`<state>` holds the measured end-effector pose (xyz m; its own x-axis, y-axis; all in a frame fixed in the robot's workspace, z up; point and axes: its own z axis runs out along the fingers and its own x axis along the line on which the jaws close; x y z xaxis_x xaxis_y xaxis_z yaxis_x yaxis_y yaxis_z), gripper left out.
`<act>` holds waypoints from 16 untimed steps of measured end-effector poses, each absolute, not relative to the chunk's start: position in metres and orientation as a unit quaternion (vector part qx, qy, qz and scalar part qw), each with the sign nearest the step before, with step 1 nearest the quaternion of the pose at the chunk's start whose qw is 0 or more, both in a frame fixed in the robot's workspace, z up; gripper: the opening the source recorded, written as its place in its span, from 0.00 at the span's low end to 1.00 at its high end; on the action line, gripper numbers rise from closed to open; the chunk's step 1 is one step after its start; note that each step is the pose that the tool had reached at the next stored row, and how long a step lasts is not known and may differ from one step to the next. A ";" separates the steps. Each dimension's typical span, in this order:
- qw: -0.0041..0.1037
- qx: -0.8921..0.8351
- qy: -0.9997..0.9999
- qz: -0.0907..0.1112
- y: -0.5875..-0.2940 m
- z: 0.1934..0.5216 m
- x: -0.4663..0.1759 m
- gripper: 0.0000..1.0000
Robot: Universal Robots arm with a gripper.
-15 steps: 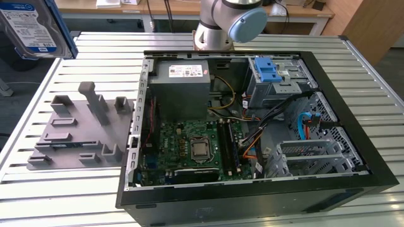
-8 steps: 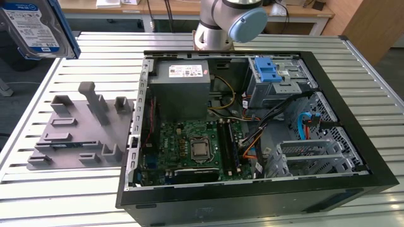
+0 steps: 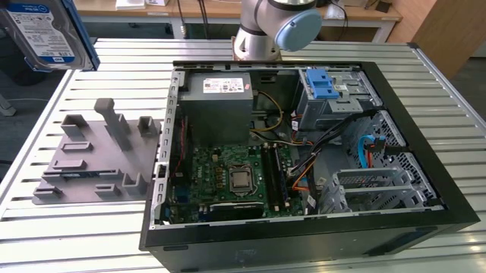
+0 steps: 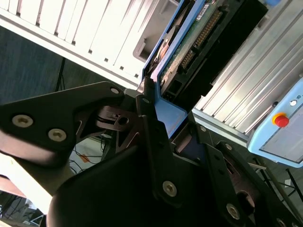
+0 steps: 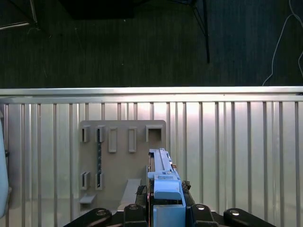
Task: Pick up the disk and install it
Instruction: 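Pick up the disk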
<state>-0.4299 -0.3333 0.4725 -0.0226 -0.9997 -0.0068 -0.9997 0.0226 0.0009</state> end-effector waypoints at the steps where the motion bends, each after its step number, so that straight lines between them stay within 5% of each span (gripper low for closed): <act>1: 0.002 -0.699 0.715 0.003 -0.333 0.472 -0.429 0.36; 16: 0.002 -0.699 0.715 0.003 -0.333 0.477 -0.426 0.36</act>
